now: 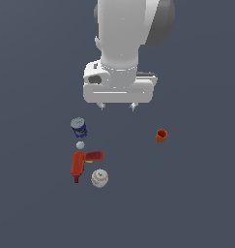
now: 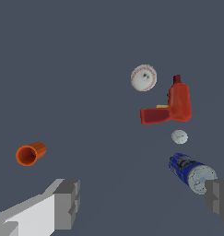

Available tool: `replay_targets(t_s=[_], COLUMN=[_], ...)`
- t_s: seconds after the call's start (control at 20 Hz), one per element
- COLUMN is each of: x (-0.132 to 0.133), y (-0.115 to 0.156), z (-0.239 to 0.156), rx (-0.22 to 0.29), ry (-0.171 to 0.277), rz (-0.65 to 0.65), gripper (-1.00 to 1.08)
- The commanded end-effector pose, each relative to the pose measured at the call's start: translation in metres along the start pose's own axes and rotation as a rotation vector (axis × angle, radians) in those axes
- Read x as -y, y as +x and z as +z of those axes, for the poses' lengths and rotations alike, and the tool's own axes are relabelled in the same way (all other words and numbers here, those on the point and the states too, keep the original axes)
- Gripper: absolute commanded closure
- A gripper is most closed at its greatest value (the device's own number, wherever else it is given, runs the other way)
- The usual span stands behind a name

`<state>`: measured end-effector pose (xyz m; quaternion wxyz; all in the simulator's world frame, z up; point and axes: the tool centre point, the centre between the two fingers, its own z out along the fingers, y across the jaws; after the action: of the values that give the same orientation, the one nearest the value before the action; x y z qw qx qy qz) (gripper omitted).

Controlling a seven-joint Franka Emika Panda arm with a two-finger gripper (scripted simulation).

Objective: Pick up a designated object from a clutter of objects.

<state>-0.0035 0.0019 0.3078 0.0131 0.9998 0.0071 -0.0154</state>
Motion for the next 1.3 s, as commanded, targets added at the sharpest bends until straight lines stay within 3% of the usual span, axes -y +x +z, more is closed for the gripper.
replay_targets(t_s=[0.0,0.75,1.25], x=[0.0,0.006,-0.017], y=[0.0,0.006,0.035], z=[0.0,-0.003,0.031], rx=[0.0,-0.006,-0.004], ry=[0.0,0.002,0.063], rz=[0.0,-0.018,-0.035], gripper=[-1.0,-1.0,-1.0])
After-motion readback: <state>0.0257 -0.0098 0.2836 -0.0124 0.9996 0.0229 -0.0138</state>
